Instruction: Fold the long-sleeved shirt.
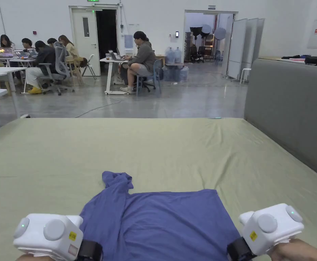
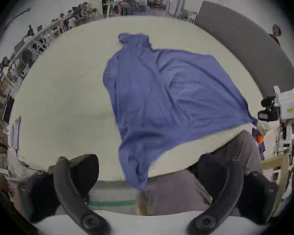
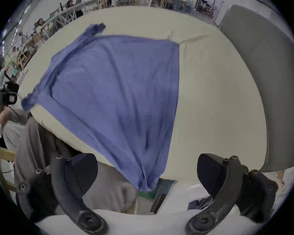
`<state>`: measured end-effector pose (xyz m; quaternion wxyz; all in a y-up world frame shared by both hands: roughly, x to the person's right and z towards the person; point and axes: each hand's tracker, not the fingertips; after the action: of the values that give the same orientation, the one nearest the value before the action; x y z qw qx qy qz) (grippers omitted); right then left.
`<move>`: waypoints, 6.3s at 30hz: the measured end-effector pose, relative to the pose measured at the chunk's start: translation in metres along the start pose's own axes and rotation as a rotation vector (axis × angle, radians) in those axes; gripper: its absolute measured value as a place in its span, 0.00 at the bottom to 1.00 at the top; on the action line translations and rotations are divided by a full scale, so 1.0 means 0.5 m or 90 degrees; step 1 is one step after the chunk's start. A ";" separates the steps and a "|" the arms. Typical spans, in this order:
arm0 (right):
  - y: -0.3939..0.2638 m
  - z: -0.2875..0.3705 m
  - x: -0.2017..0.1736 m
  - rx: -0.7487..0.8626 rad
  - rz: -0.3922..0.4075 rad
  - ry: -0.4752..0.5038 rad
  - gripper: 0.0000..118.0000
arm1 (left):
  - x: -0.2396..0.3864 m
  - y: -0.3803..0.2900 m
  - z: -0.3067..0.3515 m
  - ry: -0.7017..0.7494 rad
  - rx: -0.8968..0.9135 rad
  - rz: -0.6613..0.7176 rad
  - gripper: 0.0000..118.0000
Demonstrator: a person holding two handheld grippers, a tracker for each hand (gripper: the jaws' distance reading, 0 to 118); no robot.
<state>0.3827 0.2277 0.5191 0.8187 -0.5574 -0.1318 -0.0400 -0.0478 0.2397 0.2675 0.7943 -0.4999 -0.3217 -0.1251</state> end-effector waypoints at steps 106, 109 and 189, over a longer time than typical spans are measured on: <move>0.379 -0.122 0.082 0.073 -0.089 0.041 0.00 | -0.067 0.436 -0.379 0.132 -0.010 0.085 0.19; 0.479 -0.185 0.122 0.058 -0.116 0.004 0.22 | -0.044 0.433 -0.336 0.074 -0.003 0.113 0.00; 0.141 0.094 -0.067 0.157 -0.054 -0.012 0.00 | -0.013 0.095 0.081 -0.046 0.118 0.042 0.00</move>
<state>0.3576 0.2948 0.4632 0.8775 -0.4467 -0.1665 -0.0529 -0.0436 0.2966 0.2413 0.8289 -0.4387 -0.3434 -0.0505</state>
